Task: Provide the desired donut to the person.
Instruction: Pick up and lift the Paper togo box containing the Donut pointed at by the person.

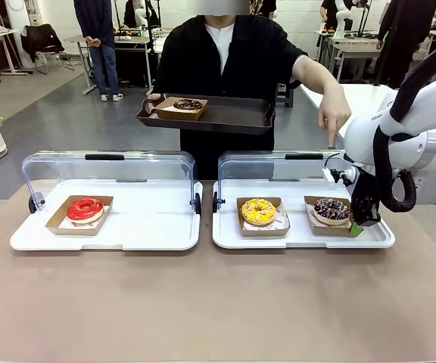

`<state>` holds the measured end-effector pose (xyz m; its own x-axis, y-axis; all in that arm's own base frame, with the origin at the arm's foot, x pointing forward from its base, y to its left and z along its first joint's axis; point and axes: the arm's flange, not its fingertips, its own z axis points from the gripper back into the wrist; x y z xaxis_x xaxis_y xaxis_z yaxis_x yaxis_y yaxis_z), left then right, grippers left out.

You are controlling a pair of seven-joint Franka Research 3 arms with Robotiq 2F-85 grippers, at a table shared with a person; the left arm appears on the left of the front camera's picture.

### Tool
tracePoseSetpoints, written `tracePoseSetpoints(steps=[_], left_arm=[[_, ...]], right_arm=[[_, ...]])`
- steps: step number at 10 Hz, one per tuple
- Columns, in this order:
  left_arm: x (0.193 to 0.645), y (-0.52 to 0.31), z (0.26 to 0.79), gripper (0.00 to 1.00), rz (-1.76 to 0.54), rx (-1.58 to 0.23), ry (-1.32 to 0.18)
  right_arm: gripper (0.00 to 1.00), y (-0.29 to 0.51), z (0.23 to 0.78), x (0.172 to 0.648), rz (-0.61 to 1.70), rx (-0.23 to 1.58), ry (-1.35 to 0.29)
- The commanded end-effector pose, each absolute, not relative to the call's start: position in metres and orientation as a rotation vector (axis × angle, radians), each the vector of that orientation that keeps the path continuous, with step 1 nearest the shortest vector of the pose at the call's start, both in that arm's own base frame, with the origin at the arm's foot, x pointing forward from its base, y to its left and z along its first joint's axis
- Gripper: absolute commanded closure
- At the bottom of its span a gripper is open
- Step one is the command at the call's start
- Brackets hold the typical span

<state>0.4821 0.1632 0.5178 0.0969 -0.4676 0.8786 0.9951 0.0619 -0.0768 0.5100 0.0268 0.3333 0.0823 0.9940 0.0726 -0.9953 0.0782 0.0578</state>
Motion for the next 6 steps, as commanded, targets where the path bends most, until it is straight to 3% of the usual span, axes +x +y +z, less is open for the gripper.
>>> tracePoseSetpoints(steps=[1,4,6], left_arm=[[0.481,0.164,0.518,0.0,-1.304,-0.856,-0.804],[0.481,0.164,0.518,0.0,-1.304,-0.856,-0.804],[0.481,0.164,0.518,0.0,-1.304,-0.856,-0.804]], right_arm=[[1.0,0.026,0.337,0.506,1.521,0.123,-0.037],[1.0,0.047,0.385,0.47,1.588,0.09,-0.013],[1.0,0.057,0.427,0.44,1.509,0.063,0.013]])
